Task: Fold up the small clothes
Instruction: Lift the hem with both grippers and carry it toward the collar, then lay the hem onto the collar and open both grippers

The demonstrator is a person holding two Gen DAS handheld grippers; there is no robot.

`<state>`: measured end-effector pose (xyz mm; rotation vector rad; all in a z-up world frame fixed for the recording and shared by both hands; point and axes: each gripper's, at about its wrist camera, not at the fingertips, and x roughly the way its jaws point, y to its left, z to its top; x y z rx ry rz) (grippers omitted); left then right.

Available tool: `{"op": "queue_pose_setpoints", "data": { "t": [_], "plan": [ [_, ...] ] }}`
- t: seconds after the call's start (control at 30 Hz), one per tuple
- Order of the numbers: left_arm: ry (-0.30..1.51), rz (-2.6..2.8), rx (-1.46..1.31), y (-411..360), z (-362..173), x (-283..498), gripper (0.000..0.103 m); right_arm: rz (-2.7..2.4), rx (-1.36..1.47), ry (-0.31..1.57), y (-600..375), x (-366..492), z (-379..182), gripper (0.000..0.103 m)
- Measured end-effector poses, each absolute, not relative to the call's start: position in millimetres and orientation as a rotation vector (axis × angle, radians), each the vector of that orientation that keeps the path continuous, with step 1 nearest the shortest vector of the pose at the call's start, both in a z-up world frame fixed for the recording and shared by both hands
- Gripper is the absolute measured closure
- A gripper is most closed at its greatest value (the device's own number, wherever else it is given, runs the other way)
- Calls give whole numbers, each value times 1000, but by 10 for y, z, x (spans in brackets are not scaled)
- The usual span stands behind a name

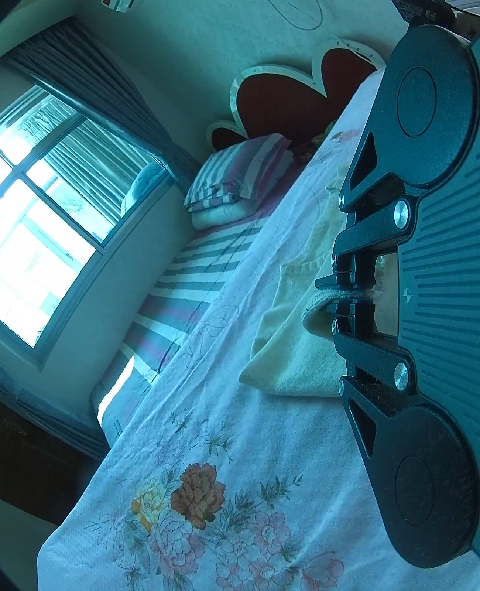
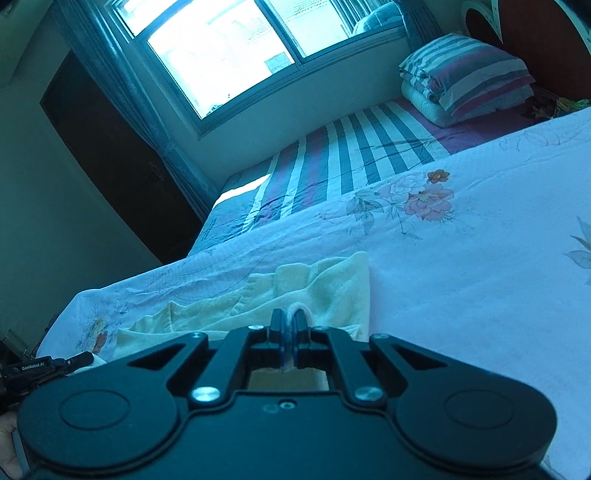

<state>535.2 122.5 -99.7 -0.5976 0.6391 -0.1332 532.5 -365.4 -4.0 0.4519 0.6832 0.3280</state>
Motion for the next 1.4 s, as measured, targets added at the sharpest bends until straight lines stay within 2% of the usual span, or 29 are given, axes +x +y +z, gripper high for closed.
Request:
{"op": "queue_pose_setpoints", "data": {
  "t": [0.23,0.63,0.77,0.8,0.83,0.87,0.9,0.93,0.97,1.03,1.1,1.13,1.4],
  "plan": [
    [669,-126,-589,1229,-1115,5710,99,338,493,739,-3692,5673,-264,98],
    [684,-95,-617,1304,-1097,6087,99,359,567,776,-3682,6188,-232,98],
    [749,-58,-579,1287,-1169,6258,98,341,574,820,-3690,6323,-365,97],
    [761,-52,-592,1306,-1191,6273,94,333,572,809,-3703,6331,-382,89],
    [752,-48,-596,1322,-1186,6260,91,303,565,790,-3730,6314,-376,76],
    [728,-40,-582,1332,-1155,6224,74,283,553,763,-3761,6274,-353,70],
    [700,-13,-561,1350,-1114,6171,32,284,549,731,-3791,6219,-320,62],
    [657,33,-540,1380,-1060,6098,11,283,544,701,-3837,6162,-292,54],
    [587,50,-521,1414,-1002,6002,1,281,531,684,-3872,6116,-268,54],
    [565,-1,-509,1487,-949,5977,3,307,508,659,-3931,6055,-237,57],
    [599,-30,-471,1489,-939,6059,26,328,488,649,-3953,6052,-222,58],
    [625,-46,-442,1463,-950,6114,30,333,483,646,-3949,6061,-221,58],
    [746,-152,-108,1016,-1051,6438,32,417,324,682,-3530,6338,-244,57]
  ]
}}
